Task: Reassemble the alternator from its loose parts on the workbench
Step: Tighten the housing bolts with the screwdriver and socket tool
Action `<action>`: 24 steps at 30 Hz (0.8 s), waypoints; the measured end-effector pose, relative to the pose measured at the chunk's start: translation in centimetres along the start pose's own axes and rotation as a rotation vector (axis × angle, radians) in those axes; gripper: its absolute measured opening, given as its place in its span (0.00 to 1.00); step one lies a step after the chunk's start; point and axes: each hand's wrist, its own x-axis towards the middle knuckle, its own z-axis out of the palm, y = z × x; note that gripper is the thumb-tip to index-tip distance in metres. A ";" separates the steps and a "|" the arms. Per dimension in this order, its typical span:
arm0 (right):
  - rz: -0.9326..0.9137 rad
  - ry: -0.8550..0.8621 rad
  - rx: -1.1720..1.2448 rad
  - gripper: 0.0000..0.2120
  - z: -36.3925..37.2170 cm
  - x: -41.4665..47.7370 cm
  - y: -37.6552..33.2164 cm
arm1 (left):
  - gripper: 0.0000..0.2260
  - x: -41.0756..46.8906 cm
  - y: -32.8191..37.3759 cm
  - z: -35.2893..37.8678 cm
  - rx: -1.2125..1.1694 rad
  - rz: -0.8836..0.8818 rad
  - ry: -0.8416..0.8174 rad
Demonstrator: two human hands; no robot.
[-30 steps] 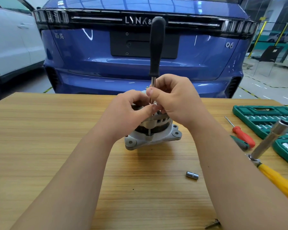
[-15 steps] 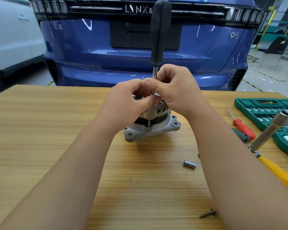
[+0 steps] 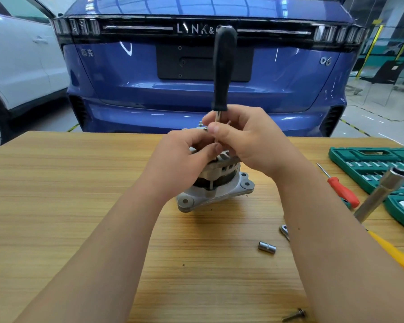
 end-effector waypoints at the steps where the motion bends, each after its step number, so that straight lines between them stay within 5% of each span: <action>1: -0.016 0.000 0.004 0.03 -0.1 0.0 0.0 | 0.05 0.0 -0.1 -0.2 0.004 -0.005 -0.037; 6: 0.060 0.157 -0.039 0.12 1.0 0.4 0.3 | 0.05 0.0 0.1 0.6 0.014 -0.026 0.081; 10: 0.066 0.010 -0.022 0.03 -0.2 0.2 -0.2 | 0.05 0.1 0.1 0.4 0.046 0.004 0.065; 16: 0.063 0.146 -0.129 0.09 1.0 0.5 -0.3 | 0.05 0.1 0.3 0.8 0.005 0.000 0.077; 21: 0.021 -0.007 -0.037 0.03 -0.4 0.3 -0.4 | 0.06 0.1 0.2 0.5 0.049 -0.029 0.029; 24: 0.044 0.117 -0.034 0.07 0.2 0.4 0.0 | 0.06 0.1 0.1 0.5 0.033 -0.018 0.003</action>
